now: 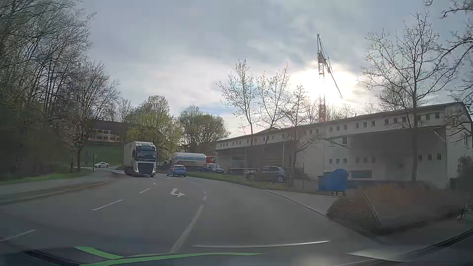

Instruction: Follow the waypoints while adhering to traffic rules and regulations

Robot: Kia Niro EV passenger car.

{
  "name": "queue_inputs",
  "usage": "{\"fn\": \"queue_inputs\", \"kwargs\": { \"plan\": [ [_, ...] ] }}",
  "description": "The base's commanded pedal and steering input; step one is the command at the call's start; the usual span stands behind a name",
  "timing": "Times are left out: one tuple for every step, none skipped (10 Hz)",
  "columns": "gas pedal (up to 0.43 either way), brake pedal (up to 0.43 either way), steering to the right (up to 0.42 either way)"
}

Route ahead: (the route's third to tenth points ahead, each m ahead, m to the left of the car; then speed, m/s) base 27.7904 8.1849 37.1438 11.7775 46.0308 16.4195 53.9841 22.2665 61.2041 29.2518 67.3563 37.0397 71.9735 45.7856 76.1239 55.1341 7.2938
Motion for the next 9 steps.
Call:
{"fn": "queue_inputs", "kwargs": {
  "plan": [
    [0.449,0.000,0.016],
    [0.449,0.000,0.002],
    [0.449,0.000,0.000],
    [0.449,0.000,0.000],
    [0.449,0.000,0.000],
    [0.449,0.000,-0.002],
    [0.449,0.000,-0.009],
    [0.449,0.000,-0.018],
    [0.449,0.000,-0.032]
  ]
}}
